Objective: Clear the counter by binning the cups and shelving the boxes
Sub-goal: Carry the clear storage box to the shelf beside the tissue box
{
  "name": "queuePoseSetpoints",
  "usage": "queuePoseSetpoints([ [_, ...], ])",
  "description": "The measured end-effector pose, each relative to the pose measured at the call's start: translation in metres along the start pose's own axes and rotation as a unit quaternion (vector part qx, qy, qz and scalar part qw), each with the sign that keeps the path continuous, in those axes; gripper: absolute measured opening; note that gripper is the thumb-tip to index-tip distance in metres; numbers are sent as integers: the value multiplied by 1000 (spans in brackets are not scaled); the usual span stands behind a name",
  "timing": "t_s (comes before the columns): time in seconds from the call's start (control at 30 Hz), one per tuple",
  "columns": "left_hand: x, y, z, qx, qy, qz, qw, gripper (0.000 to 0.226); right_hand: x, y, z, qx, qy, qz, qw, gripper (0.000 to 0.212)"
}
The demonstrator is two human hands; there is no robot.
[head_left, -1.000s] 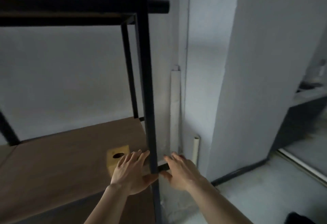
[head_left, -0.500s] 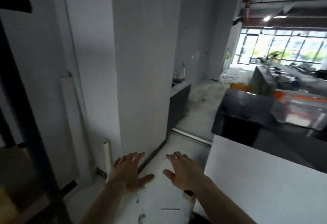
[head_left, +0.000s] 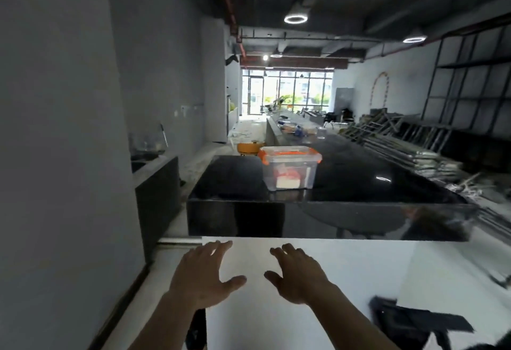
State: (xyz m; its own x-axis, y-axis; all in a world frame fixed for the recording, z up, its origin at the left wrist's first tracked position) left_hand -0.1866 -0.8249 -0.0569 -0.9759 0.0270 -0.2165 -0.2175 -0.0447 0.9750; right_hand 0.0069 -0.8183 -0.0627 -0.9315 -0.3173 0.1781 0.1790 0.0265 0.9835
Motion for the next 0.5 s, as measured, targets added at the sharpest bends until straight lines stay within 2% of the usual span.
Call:
queuePoseSetpoints([
  [0.17, -76, -3, 45, -2, -40, -5, 999, 97, -85, 32, 2, -17, -55, -12, 998, 64],
  [0.33, -111, 3, 90, -22, -48, -43, 998, 93, -126, 52, 23, -28, -72, -24, 997, 58],
  [0.4, -117, 6, 106, -20, -51, -90, 994, 92, -130, 63, 33, -42, -68, -13, 997, 56],
  [0.5, -114, 7, 146, -15, -37, -211, 977, 90, -134, 83, 68, -89, -61, 65, 992, 53],
])
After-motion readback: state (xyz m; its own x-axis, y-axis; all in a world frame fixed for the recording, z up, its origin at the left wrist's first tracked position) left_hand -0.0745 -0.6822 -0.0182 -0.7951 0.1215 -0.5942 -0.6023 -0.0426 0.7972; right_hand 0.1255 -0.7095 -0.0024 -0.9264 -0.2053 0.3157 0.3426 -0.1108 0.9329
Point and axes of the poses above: each hand's wrist, its own z-axis towards the middle knuckle, its own y-axis out of the back of the hand, x = y × z, the point moved 9 cm from there along z, towards the middle knuckle, and after that the axes turned 7 degrees about y, right-handed, at the moved point
